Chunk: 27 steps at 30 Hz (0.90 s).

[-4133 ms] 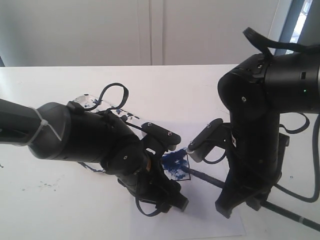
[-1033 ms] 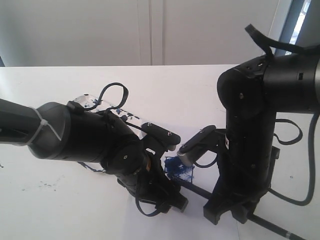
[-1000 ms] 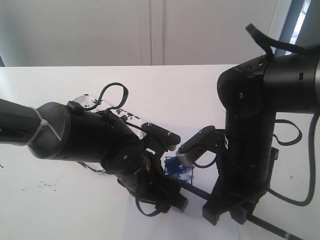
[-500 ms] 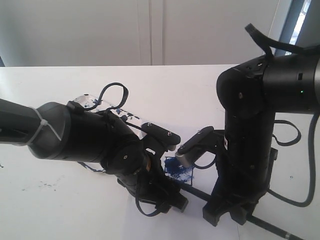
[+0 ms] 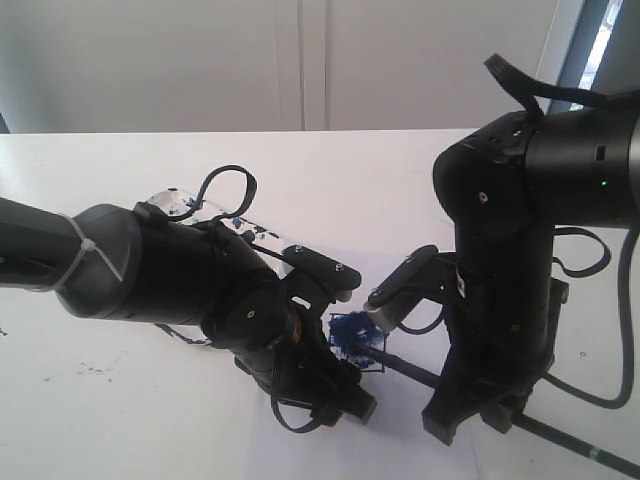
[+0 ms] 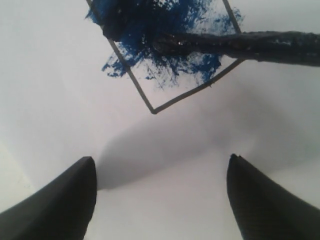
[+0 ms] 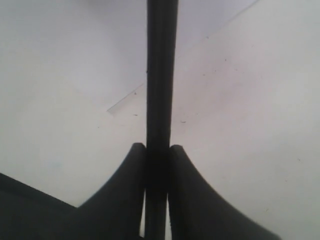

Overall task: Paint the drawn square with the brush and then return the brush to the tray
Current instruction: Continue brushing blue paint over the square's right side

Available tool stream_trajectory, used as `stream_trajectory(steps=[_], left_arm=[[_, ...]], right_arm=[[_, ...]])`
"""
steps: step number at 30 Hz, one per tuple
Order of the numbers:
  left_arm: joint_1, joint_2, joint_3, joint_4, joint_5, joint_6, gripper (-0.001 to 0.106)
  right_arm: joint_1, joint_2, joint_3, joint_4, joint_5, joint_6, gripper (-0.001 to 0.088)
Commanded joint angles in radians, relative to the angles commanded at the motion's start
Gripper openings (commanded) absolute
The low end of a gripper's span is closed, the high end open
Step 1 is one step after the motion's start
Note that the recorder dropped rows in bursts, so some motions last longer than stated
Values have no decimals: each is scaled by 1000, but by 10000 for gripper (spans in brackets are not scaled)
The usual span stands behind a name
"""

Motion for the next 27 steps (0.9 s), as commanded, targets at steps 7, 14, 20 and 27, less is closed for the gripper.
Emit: stream_trajectory(steps=[7, 14, 20, 27], left_arm=[[0, 0, 0, 0, 0, 0, 749], [0, 0, 0, 0, -2, 0, 749], [0, 0, 0, 0, -2, 0, 749], [0, 0, 0, 0, 2, 0, 749]], right_arm=[[0, 0, 0, 75, 0, -35, 0], [2, 0, 0, 176, 0, -92, 0], [37, 0, 0, 166, 0, -97, 0], [37, 0, 2, 27, 0, -24, 0]])
